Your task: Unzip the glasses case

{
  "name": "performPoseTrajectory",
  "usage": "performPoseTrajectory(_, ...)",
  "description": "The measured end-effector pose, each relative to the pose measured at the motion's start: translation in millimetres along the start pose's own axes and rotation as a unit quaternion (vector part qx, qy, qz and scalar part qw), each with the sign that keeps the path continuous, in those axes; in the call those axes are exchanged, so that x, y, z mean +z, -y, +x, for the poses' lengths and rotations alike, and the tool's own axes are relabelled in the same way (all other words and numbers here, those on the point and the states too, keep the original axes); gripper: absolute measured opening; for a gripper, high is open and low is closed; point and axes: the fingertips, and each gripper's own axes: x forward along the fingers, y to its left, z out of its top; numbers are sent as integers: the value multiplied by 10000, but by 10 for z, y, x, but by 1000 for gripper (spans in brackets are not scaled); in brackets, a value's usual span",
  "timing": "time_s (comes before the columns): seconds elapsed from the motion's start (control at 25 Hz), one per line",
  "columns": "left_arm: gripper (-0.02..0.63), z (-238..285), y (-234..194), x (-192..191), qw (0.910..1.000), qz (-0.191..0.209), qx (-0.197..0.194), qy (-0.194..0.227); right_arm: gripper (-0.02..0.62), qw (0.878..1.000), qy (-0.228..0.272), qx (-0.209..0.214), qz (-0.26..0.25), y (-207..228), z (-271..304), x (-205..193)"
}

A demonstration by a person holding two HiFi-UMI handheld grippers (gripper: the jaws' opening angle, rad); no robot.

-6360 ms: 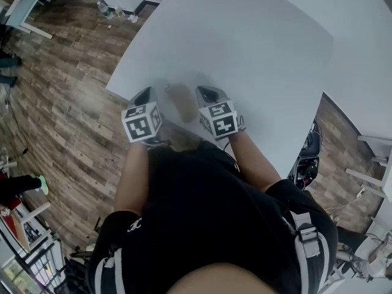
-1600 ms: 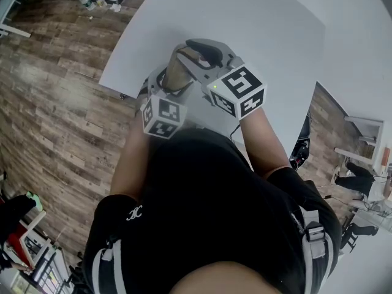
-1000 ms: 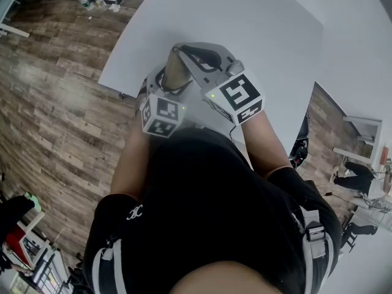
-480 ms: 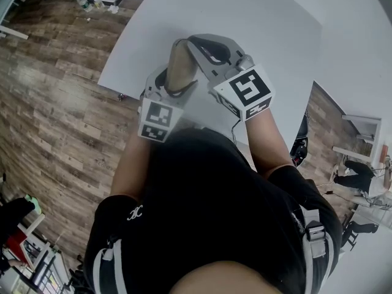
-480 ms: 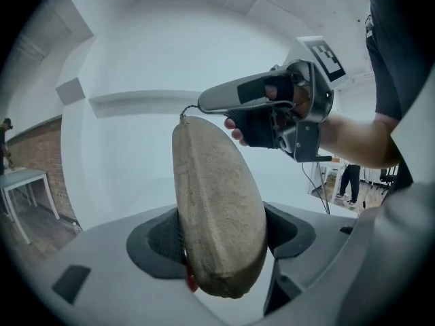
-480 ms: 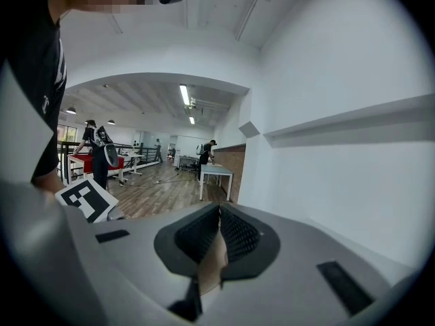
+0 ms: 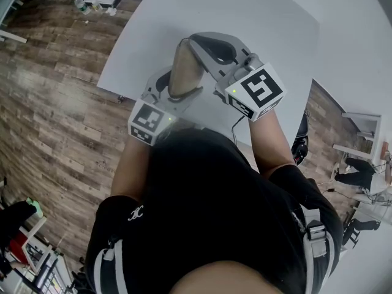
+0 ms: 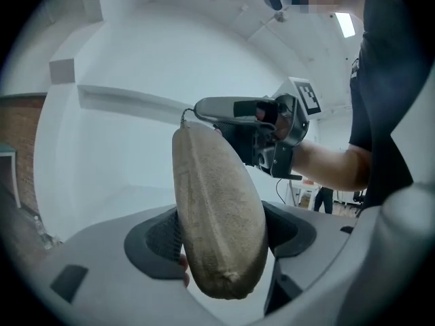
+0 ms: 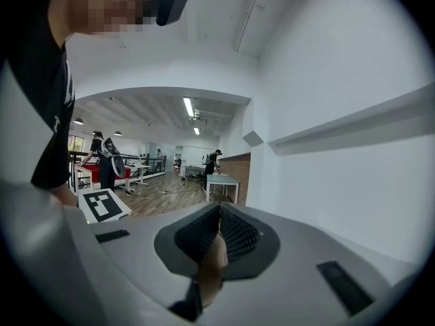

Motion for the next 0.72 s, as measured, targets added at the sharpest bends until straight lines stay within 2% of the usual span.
performPoseTrajectory(0.24,334,-10,69,73,9996,212,-112,160,20,9984,124,382,-390,-165,-90,131)
performPoseTrajectory(0.32,356,-7,79,101,9995,226,-144,155,18,9973,180,487,-509,-215,-112,182)
performPoseTrajectory(0.48,360,-30,-1,181,9992,310,44,264,18,9933,537,769,-673,-338,-95,344)
performPoseTrajectory(0.72,359,-32,-55,256,9969,698,323,173,18,9904,503,1052,-746,-498,-108,335)
